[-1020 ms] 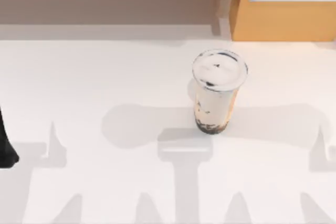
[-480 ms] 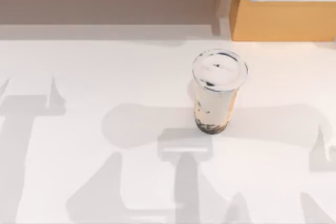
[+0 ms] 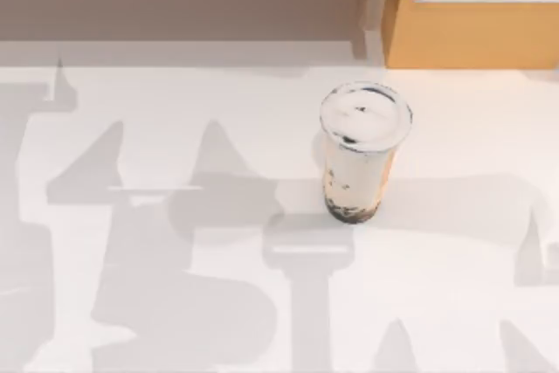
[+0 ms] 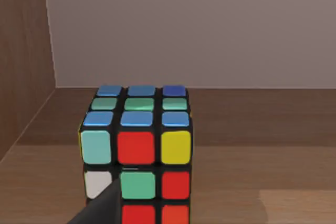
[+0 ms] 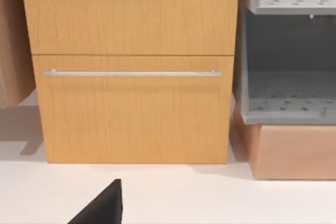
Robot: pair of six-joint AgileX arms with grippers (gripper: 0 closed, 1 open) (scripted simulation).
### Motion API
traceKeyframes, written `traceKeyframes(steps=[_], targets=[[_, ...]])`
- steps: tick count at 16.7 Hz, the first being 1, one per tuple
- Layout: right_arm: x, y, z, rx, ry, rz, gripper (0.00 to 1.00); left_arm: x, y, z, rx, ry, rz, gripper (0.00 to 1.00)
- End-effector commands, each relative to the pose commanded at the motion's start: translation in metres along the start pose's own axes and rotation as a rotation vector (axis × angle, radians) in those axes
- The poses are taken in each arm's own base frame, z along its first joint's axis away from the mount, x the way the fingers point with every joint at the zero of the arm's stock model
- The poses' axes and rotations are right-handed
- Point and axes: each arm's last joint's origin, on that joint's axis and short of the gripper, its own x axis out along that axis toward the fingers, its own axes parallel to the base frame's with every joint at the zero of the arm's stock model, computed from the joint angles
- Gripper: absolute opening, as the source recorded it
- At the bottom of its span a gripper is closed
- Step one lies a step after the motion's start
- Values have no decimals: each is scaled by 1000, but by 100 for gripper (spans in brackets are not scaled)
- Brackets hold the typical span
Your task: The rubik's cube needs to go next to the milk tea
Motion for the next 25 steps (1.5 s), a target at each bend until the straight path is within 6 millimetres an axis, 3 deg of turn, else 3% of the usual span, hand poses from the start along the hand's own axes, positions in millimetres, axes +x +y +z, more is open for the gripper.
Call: traceKeyframes(steps=[4,8,15,22,25], targets=[[0,0,0,0,0,0,100,42,31,-40,2,2,0,100],[0,0,0,0,0,0,100,59,47,-65,4,2,-1,100],[0,0,0,0,0,0,100,63,46,-67,3,4,-2,100],[0,0,0,0,0,0,100,110,48,-66,4,2,-1,100],[0,0,0,0,0,0,100,120,47,-67,4,2,-1,100]])
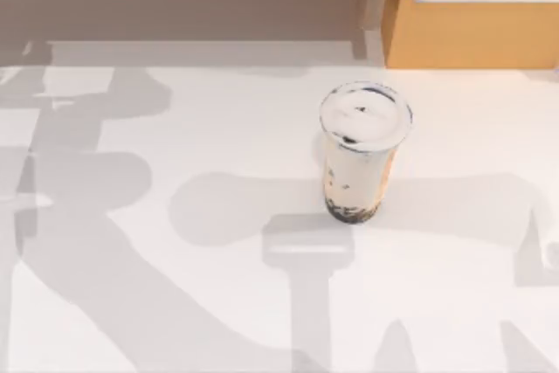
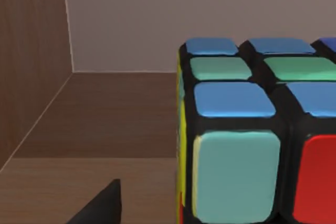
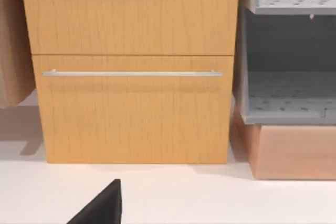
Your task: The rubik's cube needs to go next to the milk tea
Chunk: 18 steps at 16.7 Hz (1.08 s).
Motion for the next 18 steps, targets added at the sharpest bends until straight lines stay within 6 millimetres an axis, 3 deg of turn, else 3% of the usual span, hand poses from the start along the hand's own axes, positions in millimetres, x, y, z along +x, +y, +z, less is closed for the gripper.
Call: traceKeyframes(steps=[3,16,18], targets=[[0,0,0,0,0,0,100,0,0,0,0,0,0,100],[0,0,0,0,0,0,100,0,0,0,0,0,0,2],[0,0,0,0,0,0,100,0,0,0,0,0,0,0]])
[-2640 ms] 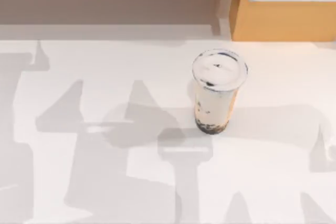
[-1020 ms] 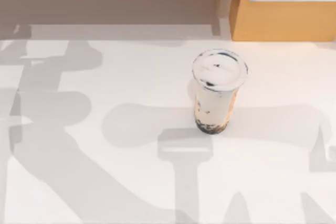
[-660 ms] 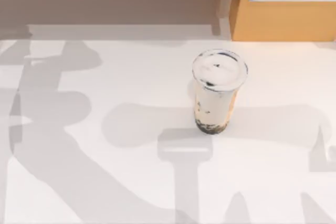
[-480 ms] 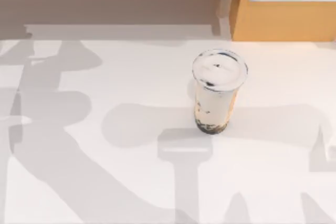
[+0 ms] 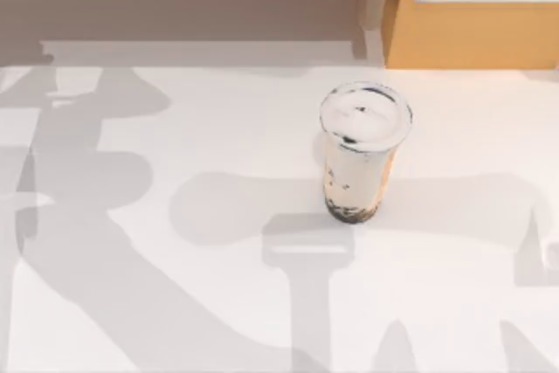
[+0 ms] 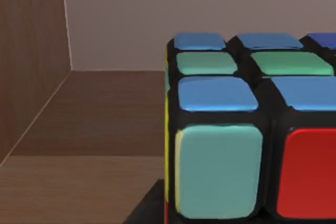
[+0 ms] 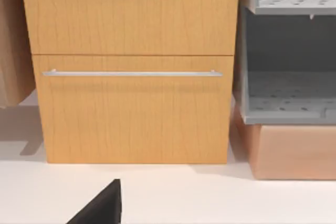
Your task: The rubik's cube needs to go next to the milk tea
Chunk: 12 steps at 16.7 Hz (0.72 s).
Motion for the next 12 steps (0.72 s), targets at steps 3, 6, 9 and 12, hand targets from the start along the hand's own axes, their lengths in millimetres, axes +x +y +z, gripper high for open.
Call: traceKeyframes(steps=[3,6,9,12], targets=[[0,0,0,0,0,0,100,0,0,0,0,0,0,0],[0,0,0,0,0,0,100,0,0,0,0,0,0,0],[0,0,0,0,0,0,100,-1,1,4,2,-1,3,0],[0,0,0,0,0,0,100,-1,1,11,2,-1,3,0]])
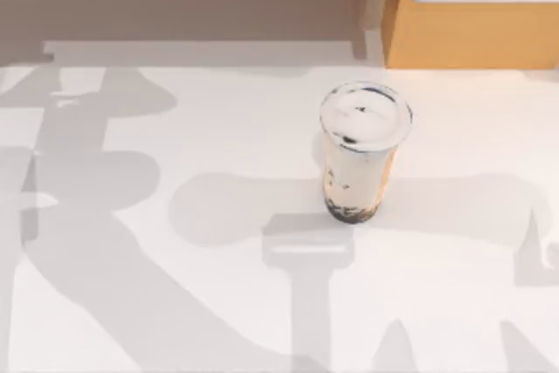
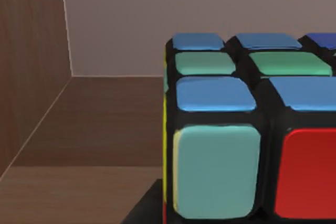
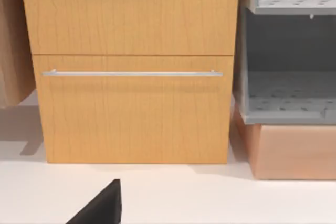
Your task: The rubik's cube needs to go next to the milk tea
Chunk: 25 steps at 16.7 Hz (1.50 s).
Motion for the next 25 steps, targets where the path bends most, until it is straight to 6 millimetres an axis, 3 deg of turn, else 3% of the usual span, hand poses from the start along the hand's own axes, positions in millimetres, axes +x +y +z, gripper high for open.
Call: traceKeyframes(steps=[4,6,10,13,17,22,25], targets=[[0,0,0,0,0,0,100,0,0,-2,0,5,0,0],[0,0,0,0,0,0,100,3,-2,7,-23,-6,9,0],[0,0,0,0,0,0,100,21,-33,36,-163,8,5,0],[0,0,0,0,0,0,100,36,-80,59,-308,71,-23,0],[0,0,0,0,0,0,100,41,-162,92,-465,240,-74,0],[0,0,0,0,0,0,100,7,-257,123,-495,595,-106,0],[0,0,0,0,0,0,100,-22,-293,116,-402,878,-87,0]])
